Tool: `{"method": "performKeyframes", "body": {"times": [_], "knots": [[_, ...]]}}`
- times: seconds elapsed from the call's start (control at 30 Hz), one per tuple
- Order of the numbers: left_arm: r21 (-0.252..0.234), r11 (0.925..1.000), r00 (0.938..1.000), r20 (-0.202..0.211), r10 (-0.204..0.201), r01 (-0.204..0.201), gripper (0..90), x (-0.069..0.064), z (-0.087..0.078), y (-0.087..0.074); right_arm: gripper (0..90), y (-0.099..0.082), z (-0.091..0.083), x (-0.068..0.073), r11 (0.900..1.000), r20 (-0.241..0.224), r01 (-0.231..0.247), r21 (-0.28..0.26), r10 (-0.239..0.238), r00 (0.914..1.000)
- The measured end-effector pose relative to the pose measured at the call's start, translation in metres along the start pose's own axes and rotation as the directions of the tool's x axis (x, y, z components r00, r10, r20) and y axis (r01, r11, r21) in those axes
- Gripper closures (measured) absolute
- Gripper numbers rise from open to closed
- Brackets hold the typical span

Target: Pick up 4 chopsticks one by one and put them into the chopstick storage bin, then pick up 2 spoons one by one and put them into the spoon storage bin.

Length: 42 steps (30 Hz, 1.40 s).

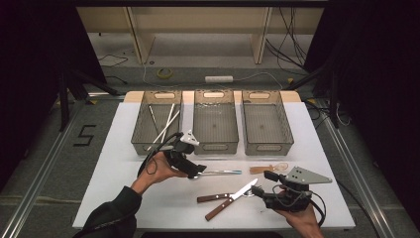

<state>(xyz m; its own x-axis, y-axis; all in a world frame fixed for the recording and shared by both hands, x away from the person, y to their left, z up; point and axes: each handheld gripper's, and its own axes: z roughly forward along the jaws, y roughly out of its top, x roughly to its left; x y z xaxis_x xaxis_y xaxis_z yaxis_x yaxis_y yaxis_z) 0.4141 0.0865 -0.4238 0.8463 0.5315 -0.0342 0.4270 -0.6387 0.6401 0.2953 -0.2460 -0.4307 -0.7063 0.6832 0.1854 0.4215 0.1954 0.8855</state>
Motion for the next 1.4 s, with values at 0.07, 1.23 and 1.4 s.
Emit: {"method": "performKeyframes", "body": {"times": [0.07, 1.23, 1.4], "knots": [[0.008, 0.9999, 0.9999, -0.004, 0.011, -0.011, 19.8, -0.001, 0.002, 0.000, 28.5, 0.000, 0.000, 0.000, 1.0000, 0.000, -0.002, 0.002, 0.002, 1.0000], [0.190, 0.9714, 0.9897, 0.042, 0.137, -0.142, 44.6, -0.016, 0.050, 0.009, 28.5, 0.000, 0.001, 0.002, 1.0000, -0.002, 0.003, 0.008, -0.003, 1.0000], [0.232, 0.9623, 0.9899, 0.045, 0.134, -0.141, 52.0, -0.013, 0.057, 0.009, 28.5, 0.000, 0.002, 0.002, 0.9999, -0.001, 0.006, 0.014, -0.006, 1.0000]]}}
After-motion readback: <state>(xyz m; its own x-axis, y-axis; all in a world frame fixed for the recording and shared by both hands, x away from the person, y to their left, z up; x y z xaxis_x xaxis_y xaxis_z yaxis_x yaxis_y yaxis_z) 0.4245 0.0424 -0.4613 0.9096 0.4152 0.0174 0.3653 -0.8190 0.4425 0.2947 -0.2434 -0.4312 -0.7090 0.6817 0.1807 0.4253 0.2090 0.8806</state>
